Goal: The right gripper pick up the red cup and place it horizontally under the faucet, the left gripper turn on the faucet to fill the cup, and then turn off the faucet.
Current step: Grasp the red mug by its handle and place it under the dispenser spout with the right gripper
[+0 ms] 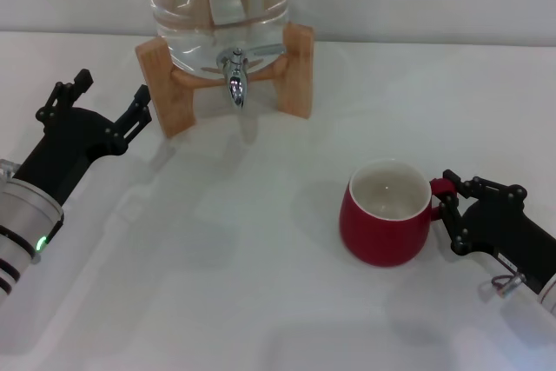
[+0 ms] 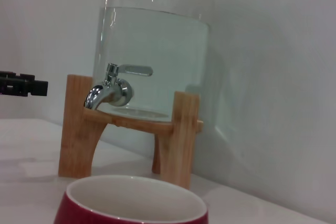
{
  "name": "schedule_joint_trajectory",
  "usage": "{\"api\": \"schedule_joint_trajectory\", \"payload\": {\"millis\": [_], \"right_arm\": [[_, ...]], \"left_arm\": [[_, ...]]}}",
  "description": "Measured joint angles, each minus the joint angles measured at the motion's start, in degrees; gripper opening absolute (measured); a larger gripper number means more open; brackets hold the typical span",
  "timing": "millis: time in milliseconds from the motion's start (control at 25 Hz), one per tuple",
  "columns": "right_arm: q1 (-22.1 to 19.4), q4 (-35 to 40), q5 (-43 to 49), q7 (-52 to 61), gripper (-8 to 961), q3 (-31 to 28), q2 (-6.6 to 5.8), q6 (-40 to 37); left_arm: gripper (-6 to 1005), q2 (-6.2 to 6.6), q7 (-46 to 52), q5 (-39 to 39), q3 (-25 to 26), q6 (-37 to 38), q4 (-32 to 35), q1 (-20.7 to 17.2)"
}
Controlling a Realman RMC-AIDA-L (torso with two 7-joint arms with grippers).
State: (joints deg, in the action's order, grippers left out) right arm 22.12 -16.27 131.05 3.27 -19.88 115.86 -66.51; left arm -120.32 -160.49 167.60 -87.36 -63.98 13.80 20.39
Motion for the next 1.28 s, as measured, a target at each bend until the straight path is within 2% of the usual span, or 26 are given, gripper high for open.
{"api": "schedule_joint_trajectory", "payload": {"millis": [1000, 1280], "right_arm": [[5.73, -1.17, -0.01, 0.14, 124, 0.46, 0.16, 4.36], [8.88, -2.48, -0.01, 0.07, 123, 0.46, 0.17, 6.59]], "left_arm": [[874, 0.0, 0.0, -0.08, -0.09, -0.4, 0.15, 0.09], [874, 0.08, 0.0, -0.08, -0.09, -0.62, 0.41, 0.02]]}}
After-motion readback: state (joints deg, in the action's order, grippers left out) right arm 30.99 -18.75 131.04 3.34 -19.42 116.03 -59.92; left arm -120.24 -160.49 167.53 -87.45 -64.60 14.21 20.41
